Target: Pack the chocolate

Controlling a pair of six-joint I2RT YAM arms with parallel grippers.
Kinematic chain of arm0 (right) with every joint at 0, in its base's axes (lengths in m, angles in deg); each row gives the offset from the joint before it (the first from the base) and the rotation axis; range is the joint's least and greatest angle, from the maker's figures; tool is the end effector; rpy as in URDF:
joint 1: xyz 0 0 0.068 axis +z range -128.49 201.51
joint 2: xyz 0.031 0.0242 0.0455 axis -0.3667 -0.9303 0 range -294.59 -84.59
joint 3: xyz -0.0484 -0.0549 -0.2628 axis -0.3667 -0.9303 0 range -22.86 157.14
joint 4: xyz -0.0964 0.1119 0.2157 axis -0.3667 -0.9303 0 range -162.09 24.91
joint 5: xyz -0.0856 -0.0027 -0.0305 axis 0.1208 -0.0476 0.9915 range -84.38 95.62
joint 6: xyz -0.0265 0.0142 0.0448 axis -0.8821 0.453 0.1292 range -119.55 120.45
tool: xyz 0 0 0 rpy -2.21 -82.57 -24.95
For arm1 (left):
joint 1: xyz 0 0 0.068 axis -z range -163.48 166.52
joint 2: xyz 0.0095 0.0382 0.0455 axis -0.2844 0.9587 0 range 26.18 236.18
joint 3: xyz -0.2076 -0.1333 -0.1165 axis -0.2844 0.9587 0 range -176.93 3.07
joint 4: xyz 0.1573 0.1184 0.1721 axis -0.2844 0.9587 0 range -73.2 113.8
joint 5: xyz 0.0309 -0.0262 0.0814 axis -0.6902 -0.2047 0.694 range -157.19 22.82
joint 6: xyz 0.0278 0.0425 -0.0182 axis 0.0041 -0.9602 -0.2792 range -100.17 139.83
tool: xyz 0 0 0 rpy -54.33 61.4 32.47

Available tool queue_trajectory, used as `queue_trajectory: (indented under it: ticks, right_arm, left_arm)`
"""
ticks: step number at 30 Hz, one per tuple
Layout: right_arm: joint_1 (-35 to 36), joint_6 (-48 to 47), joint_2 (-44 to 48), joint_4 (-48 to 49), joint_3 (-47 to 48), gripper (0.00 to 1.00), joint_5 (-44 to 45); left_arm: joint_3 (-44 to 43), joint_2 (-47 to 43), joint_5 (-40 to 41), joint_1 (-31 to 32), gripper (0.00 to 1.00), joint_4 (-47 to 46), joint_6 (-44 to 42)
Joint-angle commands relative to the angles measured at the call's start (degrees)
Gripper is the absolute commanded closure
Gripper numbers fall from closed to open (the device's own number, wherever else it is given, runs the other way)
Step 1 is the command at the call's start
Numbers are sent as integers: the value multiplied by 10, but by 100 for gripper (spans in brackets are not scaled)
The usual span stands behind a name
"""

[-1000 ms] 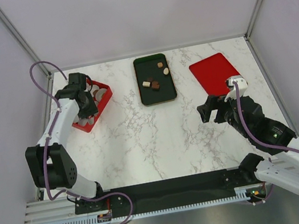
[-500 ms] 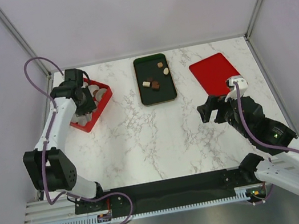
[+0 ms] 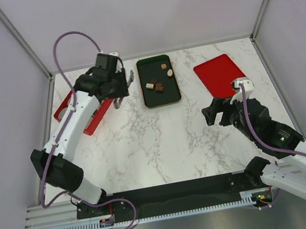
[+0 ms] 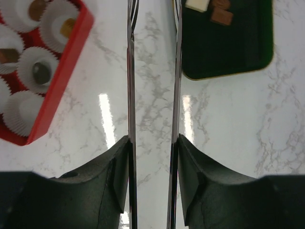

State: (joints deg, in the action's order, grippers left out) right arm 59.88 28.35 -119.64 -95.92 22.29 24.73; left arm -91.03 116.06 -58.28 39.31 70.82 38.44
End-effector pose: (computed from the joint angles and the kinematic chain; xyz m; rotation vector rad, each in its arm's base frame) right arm 0.1133 0.0747 0.3290 0.0474 1.9379 0.4556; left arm 0.3063 -0.1226 0.3720 0.0192 2.4305 -0.1372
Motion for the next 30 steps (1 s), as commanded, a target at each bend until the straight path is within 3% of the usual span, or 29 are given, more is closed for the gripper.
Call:
queue_trajectory:
  ticks: [1, 10, 30]
  right_arm:
    - [1, 7, 9, 14, 7, 4, 6]
    - [0, -6, 23, -3, 9, 4, 29]
    - [0, -21, 28, -9, 12, 4, 47]
  left_arm:
    - [-48, 60, 18, 86, 51, -17, 2]
    - [-113, 176, 27, 159, 51, -23, 13]
    - [-115, 269, 27, 169, 47, -69, -12]
